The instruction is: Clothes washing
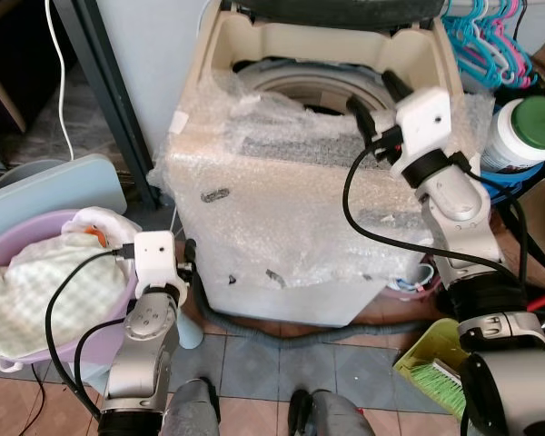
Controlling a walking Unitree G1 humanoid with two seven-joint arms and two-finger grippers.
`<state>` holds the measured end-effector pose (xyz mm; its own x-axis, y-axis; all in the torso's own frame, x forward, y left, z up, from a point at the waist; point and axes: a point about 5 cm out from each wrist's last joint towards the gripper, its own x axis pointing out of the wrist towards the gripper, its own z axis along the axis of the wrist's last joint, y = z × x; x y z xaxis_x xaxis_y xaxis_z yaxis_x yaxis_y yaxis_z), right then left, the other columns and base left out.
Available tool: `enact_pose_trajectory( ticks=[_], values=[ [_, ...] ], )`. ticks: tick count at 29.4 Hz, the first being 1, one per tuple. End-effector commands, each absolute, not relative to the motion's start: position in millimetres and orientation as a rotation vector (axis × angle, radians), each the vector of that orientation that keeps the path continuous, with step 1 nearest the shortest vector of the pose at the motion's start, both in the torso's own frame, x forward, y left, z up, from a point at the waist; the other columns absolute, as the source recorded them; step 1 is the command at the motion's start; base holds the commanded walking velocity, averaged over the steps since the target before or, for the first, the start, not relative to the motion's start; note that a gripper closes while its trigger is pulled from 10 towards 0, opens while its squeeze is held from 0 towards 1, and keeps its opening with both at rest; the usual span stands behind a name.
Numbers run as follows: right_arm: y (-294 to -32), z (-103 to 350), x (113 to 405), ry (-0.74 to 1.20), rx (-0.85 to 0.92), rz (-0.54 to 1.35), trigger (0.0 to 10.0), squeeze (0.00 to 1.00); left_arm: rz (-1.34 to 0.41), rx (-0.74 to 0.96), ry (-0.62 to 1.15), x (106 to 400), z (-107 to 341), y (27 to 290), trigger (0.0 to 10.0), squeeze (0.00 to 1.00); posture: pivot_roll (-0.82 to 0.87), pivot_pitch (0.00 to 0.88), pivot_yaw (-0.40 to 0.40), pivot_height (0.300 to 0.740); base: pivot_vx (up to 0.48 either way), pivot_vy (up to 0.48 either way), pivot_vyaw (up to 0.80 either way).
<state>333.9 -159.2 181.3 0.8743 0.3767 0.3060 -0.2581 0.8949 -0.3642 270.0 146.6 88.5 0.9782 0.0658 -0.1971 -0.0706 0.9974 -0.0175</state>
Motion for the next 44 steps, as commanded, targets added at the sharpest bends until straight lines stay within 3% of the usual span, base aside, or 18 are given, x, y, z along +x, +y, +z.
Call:
enact_pose_trajectory(
  ticks=[1, 9, 17, 25, 30, 44],
  values=[
    [-158, 202, 332, -0.461, -0.315, 0.296, 10.0, 0.0, 0.08, -0.021, 0.172, 270, 93, 149, 10.0, 0.0, -0.01, 0.073, 0.01, 0.74, 0.0, 0.0, 0.8],
    [-160, 186, 309, -0.377, -0.185, 0.172, 10.0, 0.0, 0.079, -0.023, 0.125, 272, 97, 143, 10.0, 0.0, 0.0, 0.075, 0.016, 0.74, 0.0, 0.317, 0.8],
    [-162, 144, 283, -0.226, -0.197, 0.172, 10.0, 0.0, 0.087, -0.013, 0.128, 269, 95, 147, 10.0, 0.0, 0.0, 0.091, 0.016, 0.74, 0.0, 0.48, 0.8],
    [-162, 141, 280, -0.212, -0.19, 0.176, 10.0, 0.0, 0.087, -0.011, 0.132, 268, 95, 147, 10.0, 0.0, 0.0, 0.094, 0.017, 0.74, 0.0, 0.48, 0.8],
    [-177, 100, 268, -0.008, -0.132, 0.118, 10.0, 0.0, 0.111, 0.038, 0.107, 262, 93, 157, 10.0, 0.0, 0.0, 0.106, 0.017, 0.74, 0.0, 0.0, 0.0],
    [-168, 79, 265, 0.094, -0.11, 0.119, 10.0, 0.0, 0.097, 0.035, 0.12, 259, 85, 168, 10.0, 0.0, 0.02, 0.124, -0.005, 0.74, 0.0, 0.0, 0.0]
  ],
)
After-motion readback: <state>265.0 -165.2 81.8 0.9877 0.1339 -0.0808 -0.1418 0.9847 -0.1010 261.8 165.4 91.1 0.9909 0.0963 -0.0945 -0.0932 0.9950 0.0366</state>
